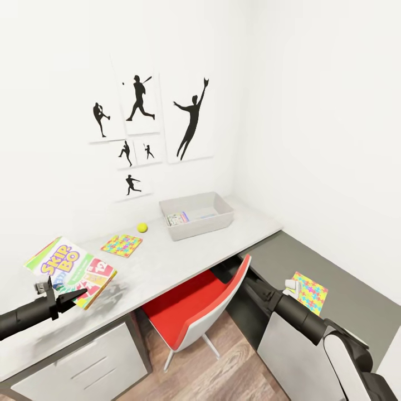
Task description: Put all the toys in the child's room - the three board games (two on the bed and one on the table), the two jigsaw puzzles on the table, and the tennis ball on the table - inside the toy box on the table in the child's room.
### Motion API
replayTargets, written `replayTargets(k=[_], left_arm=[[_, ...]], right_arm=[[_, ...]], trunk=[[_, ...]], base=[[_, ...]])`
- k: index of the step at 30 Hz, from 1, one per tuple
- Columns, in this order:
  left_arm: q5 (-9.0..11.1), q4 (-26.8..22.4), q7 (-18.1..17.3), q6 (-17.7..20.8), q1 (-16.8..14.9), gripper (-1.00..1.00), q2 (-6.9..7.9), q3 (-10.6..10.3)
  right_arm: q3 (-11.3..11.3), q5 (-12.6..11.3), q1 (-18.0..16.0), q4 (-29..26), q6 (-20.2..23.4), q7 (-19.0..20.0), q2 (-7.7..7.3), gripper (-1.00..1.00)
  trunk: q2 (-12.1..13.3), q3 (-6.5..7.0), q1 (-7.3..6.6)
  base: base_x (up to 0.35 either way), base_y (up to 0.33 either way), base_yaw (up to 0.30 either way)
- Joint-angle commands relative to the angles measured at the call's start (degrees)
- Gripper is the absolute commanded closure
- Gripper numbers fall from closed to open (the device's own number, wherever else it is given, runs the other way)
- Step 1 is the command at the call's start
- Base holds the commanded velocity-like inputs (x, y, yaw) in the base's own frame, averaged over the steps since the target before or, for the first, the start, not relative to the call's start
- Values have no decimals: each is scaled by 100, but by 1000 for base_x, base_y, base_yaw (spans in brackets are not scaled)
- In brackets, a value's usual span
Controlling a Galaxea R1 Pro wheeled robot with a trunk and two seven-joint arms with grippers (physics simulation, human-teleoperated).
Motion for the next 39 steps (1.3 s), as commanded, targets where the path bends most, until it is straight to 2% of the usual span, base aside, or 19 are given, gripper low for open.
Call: replayTargets(k=[1,19,31,39], left_arm=[[11,0,-10,47,-5,100,-1,2],[2,0,-4,45,-5,100,-10,2],[2,0,-2,45,-5,100,-3,-2],[4,0,-11,45,-5,100,-2,-2]], right_arm=[[-4,-46,-2,-2,34,10,0,-100],[-65,-72,4,7,19,26,28,-100],[-199,-92,4,-1,189,9,52,-100],[-198,-82,4,-1,248,3,70,-100]], trunk=[[-12,-12,3],[-12,-12,3],[-12,-12,3],[-12,-12,3]], base=[[0,0,0],[0,0,0],[0,0,0],[0,0,0]])
